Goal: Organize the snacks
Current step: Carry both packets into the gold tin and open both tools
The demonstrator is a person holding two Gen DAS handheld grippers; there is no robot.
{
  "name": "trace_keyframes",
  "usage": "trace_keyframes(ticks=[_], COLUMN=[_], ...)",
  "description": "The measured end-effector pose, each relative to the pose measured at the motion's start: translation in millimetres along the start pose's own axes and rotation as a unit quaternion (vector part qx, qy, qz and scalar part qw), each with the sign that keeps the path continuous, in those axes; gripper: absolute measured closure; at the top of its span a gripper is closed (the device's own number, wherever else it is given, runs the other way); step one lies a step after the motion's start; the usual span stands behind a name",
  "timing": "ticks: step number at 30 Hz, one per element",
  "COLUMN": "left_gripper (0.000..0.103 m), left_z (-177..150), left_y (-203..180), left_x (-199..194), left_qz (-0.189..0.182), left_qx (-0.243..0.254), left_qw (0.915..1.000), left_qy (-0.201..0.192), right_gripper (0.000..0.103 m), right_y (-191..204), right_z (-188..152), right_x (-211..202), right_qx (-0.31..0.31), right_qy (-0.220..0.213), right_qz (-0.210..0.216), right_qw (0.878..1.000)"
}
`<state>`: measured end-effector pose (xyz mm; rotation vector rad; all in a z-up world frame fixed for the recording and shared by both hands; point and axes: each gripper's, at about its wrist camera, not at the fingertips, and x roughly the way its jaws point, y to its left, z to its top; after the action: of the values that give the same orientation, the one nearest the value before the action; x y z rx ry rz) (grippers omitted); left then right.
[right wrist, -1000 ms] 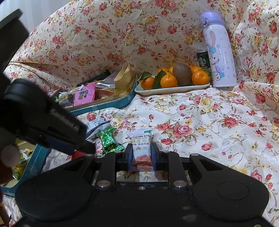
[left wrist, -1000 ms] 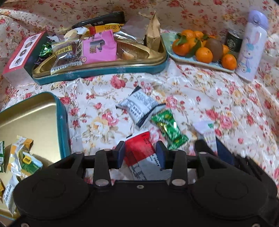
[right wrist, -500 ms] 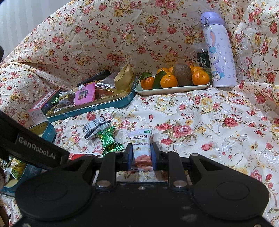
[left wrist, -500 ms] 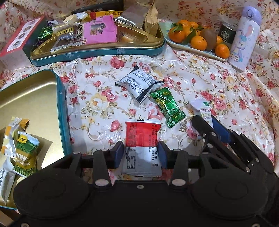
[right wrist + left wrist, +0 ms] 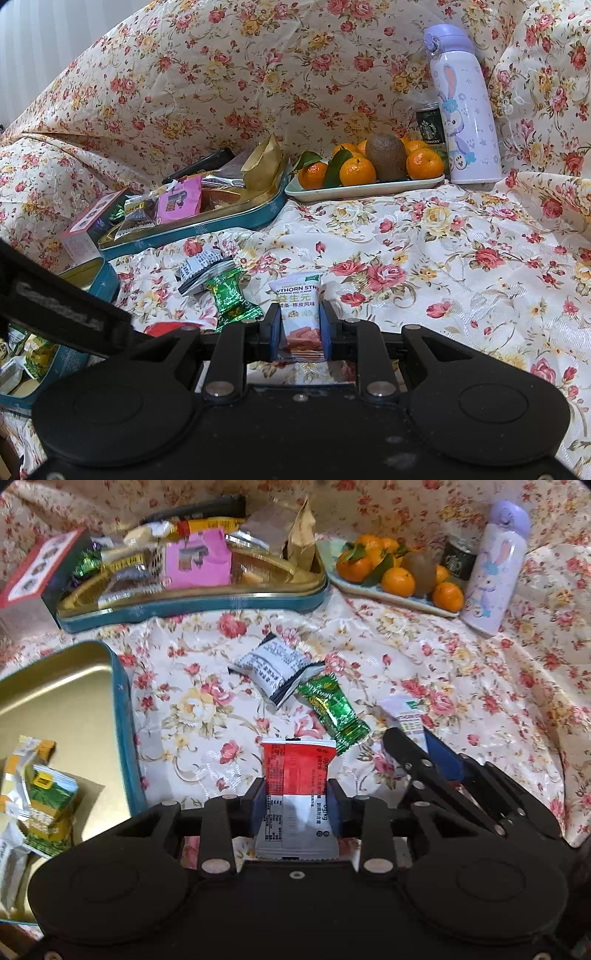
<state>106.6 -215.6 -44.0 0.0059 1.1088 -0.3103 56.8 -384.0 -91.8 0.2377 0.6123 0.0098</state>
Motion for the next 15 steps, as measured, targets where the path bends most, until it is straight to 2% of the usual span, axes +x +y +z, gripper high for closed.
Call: trace_keyframes(ticks=[6,15], left_gripper=[0.061,0.061], left_z=[-7,-31], left_y=[0,23], left_x=[-25,-52], left_qz=[-0.016,-0.023], left_qx=[0.009,0.011], left_qw=[0.9996,0.9994], left_qy=[-0.020,-0.023], right_gripper=[0.081,0.081], right_y=[1,1], right_z=[-1,-1], right_x=[0,0], right_qx=[0.001,0.002], right_qy=[0.000,0.000], right_qz=[0.000,0.000], right_qw=[1.000,1.000])
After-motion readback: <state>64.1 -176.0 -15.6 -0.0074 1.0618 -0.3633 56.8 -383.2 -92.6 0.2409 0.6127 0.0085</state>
